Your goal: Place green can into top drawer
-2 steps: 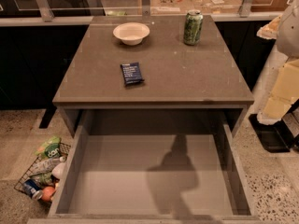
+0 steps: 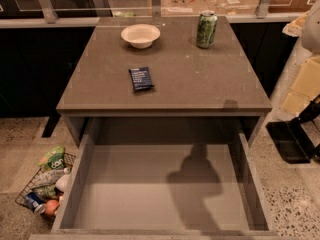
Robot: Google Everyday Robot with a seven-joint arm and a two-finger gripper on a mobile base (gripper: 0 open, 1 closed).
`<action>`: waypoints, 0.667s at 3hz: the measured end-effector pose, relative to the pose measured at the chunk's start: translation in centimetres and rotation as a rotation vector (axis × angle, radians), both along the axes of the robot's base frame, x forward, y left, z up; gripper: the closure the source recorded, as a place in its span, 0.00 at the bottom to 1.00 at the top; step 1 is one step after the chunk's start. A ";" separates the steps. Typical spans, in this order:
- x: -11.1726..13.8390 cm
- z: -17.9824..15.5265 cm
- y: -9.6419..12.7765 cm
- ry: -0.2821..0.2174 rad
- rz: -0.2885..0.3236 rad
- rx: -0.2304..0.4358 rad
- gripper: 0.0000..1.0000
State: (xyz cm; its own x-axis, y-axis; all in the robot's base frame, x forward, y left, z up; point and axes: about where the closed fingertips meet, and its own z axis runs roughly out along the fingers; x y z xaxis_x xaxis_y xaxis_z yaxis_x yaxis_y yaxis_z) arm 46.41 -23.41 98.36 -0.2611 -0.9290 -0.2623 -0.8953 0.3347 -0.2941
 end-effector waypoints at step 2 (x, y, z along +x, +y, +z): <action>9.3 -0.2 -6.1 -0.179 -0.217 0.235 0.00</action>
Offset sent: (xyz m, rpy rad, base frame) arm 0.1771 -0.1144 0.0353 0.4900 -0.5241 -0.3721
